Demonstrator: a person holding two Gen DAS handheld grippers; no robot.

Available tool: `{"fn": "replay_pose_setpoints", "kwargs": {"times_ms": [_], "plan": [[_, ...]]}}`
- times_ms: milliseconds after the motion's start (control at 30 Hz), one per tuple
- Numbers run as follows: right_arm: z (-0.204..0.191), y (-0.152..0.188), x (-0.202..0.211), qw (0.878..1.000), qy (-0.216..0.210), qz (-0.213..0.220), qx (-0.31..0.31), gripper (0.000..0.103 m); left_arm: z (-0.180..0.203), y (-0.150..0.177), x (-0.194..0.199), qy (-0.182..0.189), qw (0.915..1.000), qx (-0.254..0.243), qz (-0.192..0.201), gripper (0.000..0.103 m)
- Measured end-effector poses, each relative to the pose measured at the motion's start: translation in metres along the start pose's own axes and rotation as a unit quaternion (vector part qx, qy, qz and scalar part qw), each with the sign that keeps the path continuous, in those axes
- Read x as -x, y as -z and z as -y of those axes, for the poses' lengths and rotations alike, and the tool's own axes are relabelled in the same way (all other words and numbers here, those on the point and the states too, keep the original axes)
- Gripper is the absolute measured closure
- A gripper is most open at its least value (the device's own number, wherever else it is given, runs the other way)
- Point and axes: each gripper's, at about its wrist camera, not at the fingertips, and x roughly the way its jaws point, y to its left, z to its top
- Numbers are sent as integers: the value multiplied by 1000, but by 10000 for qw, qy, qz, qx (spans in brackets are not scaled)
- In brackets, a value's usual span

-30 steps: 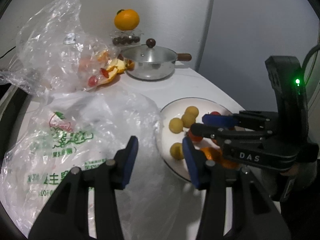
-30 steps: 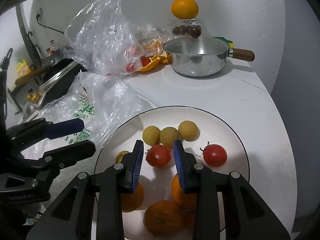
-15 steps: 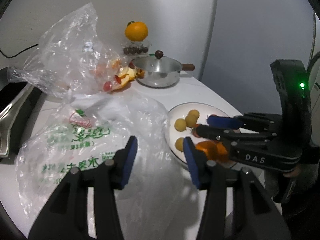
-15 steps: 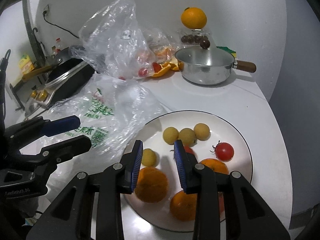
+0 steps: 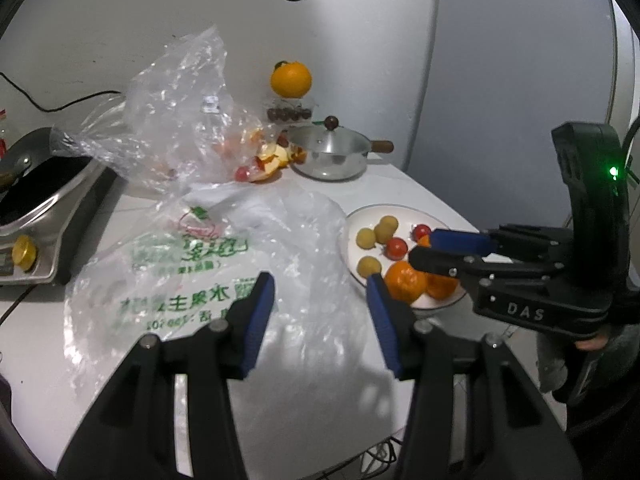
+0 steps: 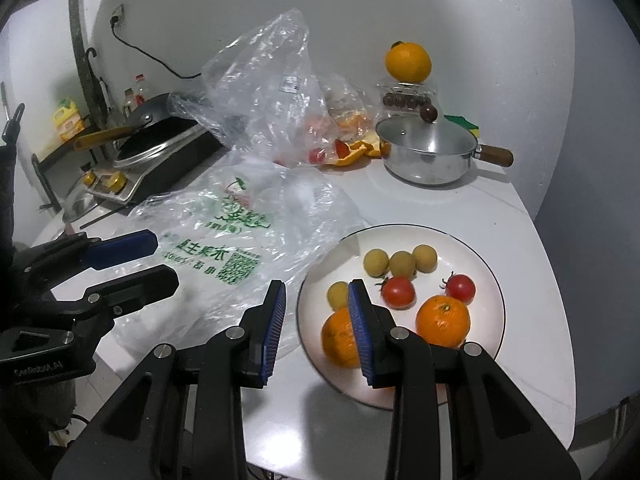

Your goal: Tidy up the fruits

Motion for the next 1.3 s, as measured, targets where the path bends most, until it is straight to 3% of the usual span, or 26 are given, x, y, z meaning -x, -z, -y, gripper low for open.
{"fn": "replay_pose_setpoints", "kwargs": {"times_ms": [367, 633, 667, 700, 767, 933, 967, 1000, 1067, 1300], "plan": [[-30, 7, 23, 9997, -31, 131, 198, 69, -6, 14, 43, -99, 9996, 89, 260, 54], [-55, -1, 50, 9981, -58, 468, 393, 68, -13, 17, 81, -396, 9975, 184, 563, 53], [-58, -2, 52, 9978, -52, 514, 408, 68, -14, 17, 85, -430, 9970, 199, 607, 48], [-61, -4, 56, 9975, -49, 576, 414, 68, -16, 17, 92, -465, 9963, 236, 679, 31], [-66, -7, 62, 9968, -60, 674, 420, 68, -20, 17, 102, -492, 9948, 325, 831, 12], [-79, -18, 79, 9945, -28, 934, 475, 67, -29, 10, 126, -706, 9906, 392, 1105, 9], [-81, -20, 82, 9940, -30, 973, 490, 65, -31, 8, 131, -768, 9894, 419, 1156, 9], [-84, -24, 86, 9933, -37, 1041, 507, 51, -33, 6, 134, -810, 9887, 444, 1183, 9], [-87, -29, 93, 9915, -49, 1194, 518, 37, -36, 0, 143, -893, 9874, 499, 1208, 9], [-94, -54, 122, 9847, 155, 1647, 552, 34, -43, -22, 170, -1490, 9751, 597, 1533, 9]]}}
